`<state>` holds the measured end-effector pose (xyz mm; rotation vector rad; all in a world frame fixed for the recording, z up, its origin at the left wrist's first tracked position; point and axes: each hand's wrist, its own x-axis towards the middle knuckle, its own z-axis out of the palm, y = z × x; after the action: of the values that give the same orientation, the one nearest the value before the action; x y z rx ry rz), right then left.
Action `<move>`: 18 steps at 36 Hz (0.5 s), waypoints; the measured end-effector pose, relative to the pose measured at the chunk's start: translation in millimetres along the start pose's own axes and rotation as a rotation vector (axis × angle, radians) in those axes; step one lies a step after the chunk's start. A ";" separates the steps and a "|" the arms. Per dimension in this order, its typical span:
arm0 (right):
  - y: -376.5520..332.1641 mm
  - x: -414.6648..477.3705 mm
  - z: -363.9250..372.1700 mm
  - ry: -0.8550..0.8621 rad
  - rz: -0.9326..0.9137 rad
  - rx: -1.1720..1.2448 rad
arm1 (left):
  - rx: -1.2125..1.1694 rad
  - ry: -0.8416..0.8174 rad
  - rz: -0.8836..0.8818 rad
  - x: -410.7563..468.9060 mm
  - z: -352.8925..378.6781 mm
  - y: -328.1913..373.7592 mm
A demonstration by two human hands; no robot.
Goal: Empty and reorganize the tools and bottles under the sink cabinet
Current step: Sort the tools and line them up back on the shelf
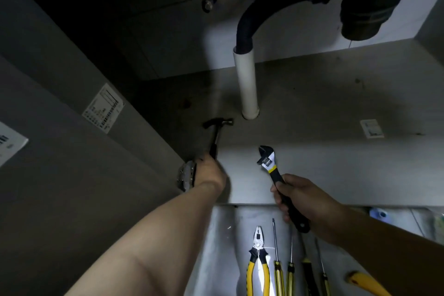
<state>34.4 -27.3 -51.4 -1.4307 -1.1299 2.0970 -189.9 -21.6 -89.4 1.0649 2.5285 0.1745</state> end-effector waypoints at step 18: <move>16.0 3.0 -8.2 0.002 0.010 -0.011 | 0.242 0.068 -0.026 45.7 -7.6 21.0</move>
<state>42.6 -31.8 -67.0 -1.4453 -1.1373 2.0990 -208.0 25.9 -90.9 1.1309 2.6746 -0.1079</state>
